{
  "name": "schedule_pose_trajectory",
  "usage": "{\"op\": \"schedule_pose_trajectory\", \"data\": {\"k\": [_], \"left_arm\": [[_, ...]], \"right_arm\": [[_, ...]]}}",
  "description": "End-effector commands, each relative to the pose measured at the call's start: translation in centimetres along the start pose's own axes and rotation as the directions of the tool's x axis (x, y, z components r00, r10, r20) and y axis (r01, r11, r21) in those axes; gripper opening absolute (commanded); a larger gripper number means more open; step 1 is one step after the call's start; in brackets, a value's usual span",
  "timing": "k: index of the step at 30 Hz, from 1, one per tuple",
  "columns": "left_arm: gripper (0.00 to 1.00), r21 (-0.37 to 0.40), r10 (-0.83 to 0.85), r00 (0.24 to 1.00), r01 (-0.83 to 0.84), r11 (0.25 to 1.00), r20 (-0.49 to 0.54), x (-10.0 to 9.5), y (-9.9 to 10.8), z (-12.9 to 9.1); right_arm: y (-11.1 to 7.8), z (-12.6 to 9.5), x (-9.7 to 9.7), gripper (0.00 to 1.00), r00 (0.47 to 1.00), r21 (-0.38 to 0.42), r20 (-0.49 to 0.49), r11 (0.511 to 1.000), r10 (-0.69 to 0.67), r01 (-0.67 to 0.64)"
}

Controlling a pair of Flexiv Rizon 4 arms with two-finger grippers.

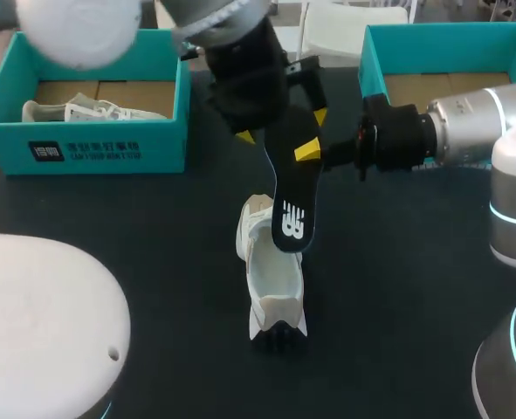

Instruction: Take the shoe out of the shoebox, open the shoe tongue, remove and reinsert the insole, then place the shoe into the shoebox

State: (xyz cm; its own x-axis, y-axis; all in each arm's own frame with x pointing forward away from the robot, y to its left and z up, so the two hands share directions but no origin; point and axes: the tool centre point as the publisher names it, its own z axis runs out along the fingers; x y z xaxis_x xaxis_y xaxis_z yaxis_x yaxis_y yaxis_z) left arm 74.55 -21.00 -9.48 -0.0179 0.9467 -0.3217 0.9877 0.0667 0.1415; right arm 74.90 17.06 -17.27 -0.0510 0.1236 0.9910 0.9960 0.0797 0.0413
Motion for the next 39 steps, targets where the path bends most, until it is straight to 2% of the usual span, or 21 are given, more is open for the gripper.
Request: {"op": "schedule_pose_trajectory", "data": {"k": [1, 12, 39], "left_arm": [[1.00, 0.015, -0.002, 0.972, 0.006, 1.000, -0.234, -0.69, 0.54, 0.45], [1.00, 0.040, 0.029, 0.976, -0.021, 0.999, -0.215, -0.48, 0.24, 1.07], [1.00, 0.035, 0.032, 0.980, -0.026, 0.999, -0.195, -0.85, 0.42, 1.25]], "right_arm": [[0.18, 0.06, 0.04, 0.00, 1.000, 0.002, 0.001, 1.000, 0.000, 0.000], [0.23, -0.11, 0.20, 0.00, 1.000, 0.004, 0.010, 1.000, 0.001, -0.001], [0.49, 0.24, 0.11, 0.00, 1.000, 0.017, -0.022, 1.000, 0.011, -0.010]]}}
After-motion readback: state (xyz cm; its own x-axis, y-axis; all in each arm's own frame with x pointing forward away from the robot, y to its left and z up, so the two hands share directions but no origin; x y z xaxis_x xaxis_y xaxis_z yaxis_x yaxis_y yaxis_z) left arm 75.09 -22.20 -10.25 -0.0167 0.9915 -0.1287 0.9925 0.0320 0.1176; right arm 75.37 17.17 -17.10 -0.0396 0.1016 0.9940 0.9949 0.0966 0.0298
